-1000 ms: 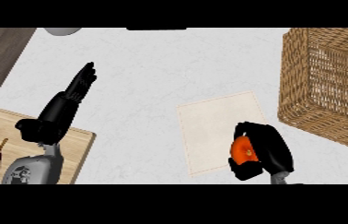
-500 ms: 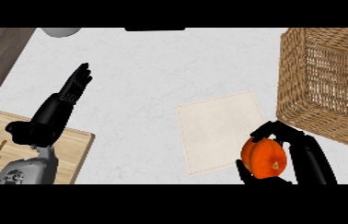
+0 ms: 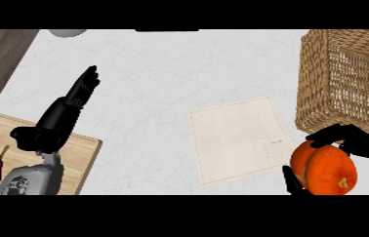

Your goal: Pick the squash from the placemat and place it in the basket

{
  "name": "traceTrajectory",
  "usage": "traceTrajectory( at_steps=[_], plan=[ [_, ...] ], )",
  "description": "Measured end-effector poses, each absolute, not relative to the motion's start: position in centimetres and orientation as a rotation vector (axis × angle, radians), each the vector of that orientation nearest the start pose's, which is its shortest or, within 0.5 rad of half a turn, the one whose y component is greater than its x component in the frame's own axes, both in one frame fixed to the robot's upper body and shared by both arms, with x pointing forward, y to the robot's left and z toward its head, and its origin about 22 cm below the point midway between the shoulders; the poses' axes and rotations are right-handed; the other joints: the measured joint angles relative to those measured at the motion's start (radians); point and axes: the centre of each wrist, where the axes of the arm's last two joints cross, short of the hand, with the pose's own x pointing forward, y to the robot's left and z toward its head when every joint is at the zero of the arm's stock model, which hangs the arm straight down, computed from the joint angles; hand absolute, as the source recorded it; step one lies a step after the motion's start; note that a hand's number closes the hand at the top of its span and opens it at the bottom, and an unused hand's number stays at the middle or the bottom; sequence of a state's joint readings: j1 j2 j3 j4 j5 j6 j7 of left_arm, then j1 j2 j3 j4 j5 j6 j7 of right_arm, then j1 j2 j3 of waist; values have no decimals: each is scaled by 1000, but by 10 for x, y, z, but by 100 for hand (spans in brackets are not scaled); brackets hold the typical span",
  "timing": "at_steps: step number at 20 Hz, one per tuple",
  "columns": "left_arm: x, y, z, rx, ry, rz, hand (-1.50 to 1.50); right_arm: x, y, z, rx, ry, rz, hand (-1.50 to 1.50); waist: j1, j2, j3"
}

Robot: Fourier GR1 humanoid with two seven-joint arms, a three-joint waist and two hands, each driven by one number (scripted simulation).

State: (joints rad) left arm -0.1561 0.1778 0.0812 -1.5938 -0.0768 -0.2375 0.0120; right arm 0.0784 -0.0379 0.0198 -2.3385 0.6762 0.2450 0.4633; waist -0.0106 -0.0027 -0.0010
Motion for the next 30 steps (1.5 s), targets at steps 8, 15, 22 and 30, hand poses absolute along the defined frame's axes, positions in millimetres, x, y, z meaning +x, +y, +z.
traceTrajectory(
  at_steps=[8,15,22,30],
  plan=[
    [280,266,63,38,-1690,-384,0,203,-255,203,-881,-1627,332,150,12,2,0],
    [283,265,60,39,-1692,-381,0,255,-283,233,-976,-1622,196,150,17,4,1],
    [283,264,60,41,-1696,-390,0,300,-322,250,-1063,-1602,29,150,20,5,1],
    [281,263,56,42,-1697,-390,0,331,-385,233,-1092,-1551,-14,150,19,5,1]
  ],
)
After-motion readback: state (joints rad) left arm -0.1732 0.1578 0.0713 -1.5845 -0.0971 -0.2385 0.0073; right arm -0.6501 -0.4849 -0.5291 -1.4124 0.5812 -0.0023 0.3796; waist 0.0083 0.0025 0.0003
